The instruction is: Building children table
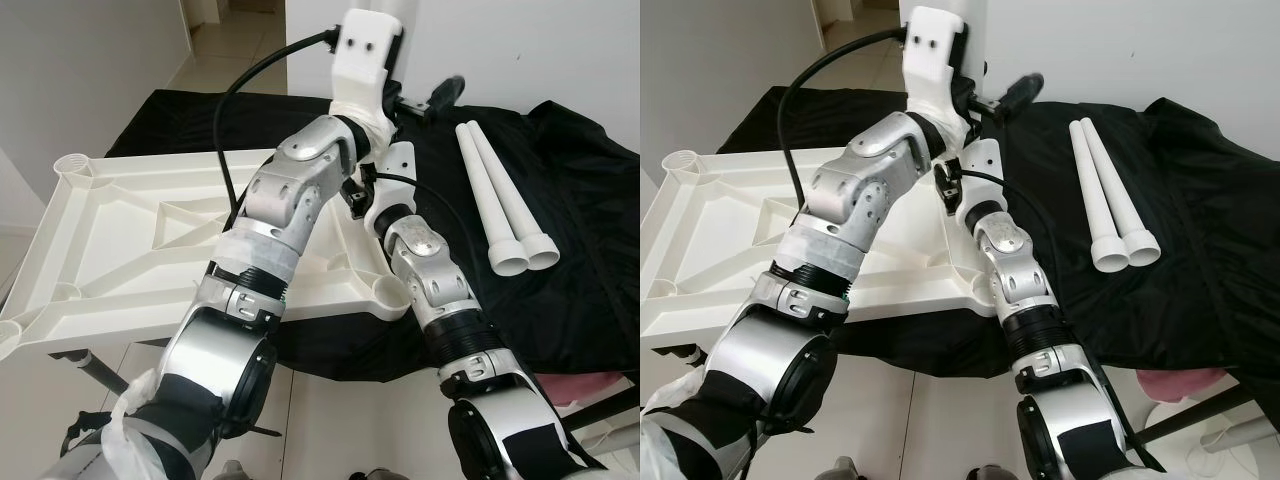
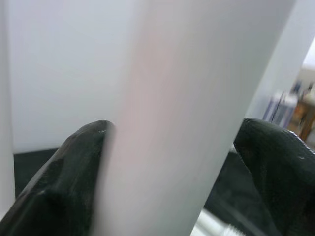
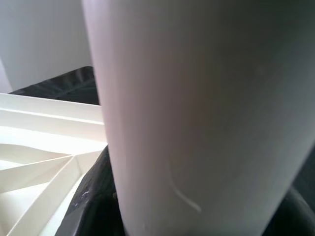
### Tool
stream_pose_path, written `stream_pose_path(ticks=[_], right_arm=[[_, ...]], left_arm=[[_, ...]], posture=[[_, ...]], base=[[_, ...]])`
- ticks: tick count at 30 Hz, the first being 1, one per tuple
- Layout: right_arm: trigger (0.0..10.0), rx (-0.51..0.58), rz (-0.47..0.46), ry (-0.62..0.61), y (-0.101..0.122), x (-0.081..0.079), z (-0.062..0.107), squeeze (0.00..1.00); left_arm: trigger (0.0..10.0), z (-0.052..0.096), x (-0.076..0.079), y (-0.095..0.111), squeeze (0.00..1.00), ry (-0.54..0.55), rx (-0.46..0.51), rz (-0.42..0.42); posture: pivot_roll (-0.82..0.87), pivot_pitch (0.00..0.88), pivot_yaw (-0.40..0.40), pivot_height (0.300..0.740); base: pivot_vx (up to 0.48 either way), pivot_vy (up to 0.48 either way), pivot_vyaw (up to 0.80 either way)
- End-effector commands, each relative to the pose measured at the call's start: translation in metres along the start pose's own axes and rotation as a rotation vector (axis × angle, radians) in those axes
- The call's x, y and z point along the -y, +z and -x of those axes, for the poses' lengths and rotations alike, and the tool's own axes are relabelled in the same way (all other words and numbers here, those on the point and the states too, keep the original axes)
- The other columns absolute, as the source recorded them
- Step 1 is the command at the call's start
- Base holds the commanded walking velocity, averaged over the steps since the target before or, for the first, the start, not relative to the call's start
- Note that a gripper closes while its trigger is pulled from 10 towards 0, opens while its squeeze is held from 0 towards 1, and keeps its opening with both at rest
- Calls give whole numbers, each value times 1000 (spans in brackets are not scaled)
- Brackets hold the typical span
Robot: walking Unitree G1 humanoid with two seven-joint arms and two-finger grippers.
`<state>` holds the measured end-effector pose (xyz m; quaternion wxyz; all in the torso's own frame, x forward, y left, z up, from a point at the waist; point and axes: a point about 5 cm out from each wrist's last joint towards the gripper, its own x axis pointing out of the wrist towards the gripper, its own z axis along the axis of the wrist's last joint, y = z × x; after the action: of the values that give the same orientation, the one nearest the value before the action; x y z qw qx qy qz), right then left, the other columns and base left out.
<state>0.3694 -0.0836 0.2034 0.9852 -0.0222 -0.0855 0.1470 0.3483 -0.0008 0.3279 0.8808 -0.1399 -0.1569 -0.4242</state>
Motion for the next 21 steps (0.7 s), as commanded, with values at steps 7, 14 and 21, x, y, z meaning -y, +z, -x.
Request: stream_pose_path(ticks=[7,14,21], right_arm=[[10000,-31,-56,-59,-11,8,7,0],[10000,-26,-87,-116,-14,13,13,0],[10000,-2,-112,-218,-18,23,24,0]], left_arm=[[10000,16,-17,12,0,47,101,94],[10000,36,-33,9,0,114,106,122],[10000,51,-43,-2,0,186,67,122]], posture=[[-10,0,-8,740],[-7,6,-1,740],[-9,7,2,740]], base=[[0,0,0],[0,0,0],[0,0,0]])
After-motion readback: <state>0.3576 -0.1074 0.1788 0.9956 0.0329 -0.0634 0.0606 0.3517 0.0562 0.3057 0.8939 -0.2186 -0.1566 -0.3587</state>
